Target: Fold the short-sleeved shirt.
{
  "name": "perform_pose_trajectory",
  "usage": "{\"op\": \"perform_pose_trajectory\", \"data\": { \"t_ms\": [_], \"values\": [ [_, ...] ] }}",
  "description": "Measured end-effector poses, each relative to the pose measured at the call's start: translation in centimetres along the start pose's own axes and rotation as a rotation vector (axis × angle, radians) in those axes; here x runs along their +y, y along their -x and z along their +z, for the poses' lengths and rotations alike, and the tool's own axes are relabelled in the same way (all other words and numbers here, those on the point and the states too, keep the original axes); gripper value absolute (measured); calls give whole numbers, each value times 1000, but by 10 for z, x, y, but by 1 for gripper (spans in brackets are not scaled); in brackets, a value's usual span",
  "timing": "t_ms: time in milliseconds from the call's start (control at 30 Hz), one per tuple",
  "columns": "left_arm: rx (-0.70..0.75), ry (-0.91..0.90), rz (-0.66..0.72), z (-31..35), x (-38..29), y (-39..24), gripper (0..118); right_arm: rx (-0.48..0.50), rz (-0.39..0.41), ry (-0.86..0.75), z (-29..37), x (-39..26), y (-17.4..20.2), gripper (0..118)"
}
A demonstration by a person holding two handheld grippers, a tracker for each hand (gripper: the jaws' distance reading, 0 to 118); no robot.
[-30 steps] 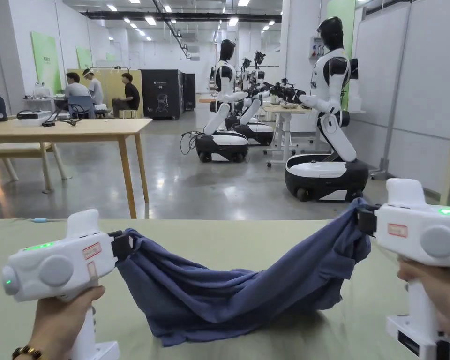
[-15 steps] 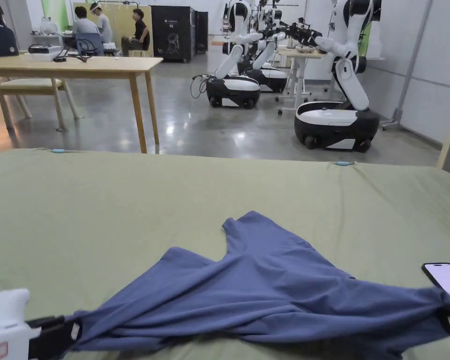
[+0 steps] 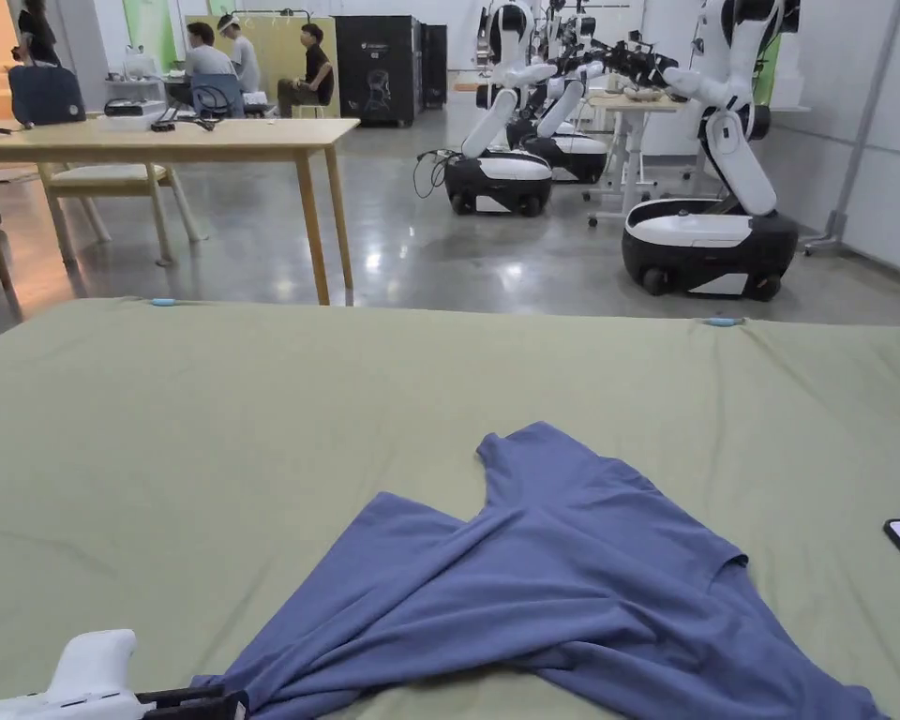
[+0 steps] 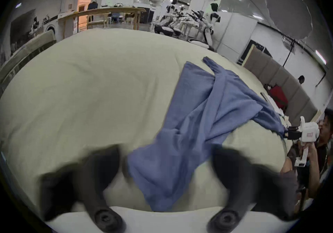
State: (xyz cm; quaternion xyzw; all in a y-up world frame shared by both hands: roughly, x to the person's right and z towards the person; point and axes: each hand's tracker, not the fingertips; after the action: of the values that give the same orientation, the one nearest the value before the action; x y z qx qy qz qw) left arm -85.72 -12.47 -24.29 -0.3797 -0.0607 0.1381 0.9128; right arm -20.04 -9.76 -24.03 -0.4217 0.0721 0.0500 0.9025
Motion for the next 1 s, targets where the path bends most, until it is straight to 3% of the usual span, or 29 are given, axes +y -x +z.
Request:
{"op": "perform_pose_trajectory", "data": {
  "t_ms": [33, 67, 167, 200, 233, 267, 300, 333, 367, 400, 467, 567, 600, 633, 667, 700, 1000],
  "values": [
    [-23, -3, -7, 12, -3, 4, 116, 4, -14, -27, 9, 1, -2, 118],
    [-50, -95, 17, 23, 5, 6, 115, -19, -29, -47, 29, 2, 0, 115],
    [-22, -151, 28, 74, -1, 16, 116, -46, -64, -169, 84, 11, 10, 111],
    [-37, -189, 24, 91, -5, 20, 112, -36, -62, -220, 110, 4, 12, 101],
    [-45, -226, 24, 106, -9, 23, 103, -5, -56, -283, 127, 0, 17, 81],
    [-33, -255, 10, 126, -17, -3, 78, 14, -53, -336, 143, -1, 24, 49],
    [-9, -290, -3, 138, -23, -7, 18, 9, -61, -364, 155, -2, 31, 0],
    [28, -299, -7, 144, -29, -11, 0, -20, -79, -380, 157, -3, 36, 0],
    [73, -275, -26, 147, -36, -14, 0, -59, -90, -383, 161, -4, 42, 0],
    [68, -317, 3, 139, -37, -13, 0, -29, -93, -403, 164, -2, 46, 0],
    [17, -221, 16, 128, -41, -17, 0, 29, -100, -397, 164, -1, 46, 0],
    [29, -195, -45, 116, -52, -20, 0, 38, -76, -395, 159, 7, 53, 0],
    [51, -177, -52, 109, -54, -24, 17, 37, -67, -408, 159, 5, 53, 0],
    [60, -195, -56, 101, -54, -26, 49, 36, -59, -404, 157, 6, 53, 0],
    [61, -190, -58, 86, -51, -19, 98, 36, -55, -402, 156, 7, 53, 0],
    [62, -160, -61, 73, -44, -15, 118, 39, -54, -402, 154, 8, 54, 0],
    [124, -48, -150, 8, -31, -34, 112, 55, -17, -359, 143, 6, 58, 0]
  ]
}}
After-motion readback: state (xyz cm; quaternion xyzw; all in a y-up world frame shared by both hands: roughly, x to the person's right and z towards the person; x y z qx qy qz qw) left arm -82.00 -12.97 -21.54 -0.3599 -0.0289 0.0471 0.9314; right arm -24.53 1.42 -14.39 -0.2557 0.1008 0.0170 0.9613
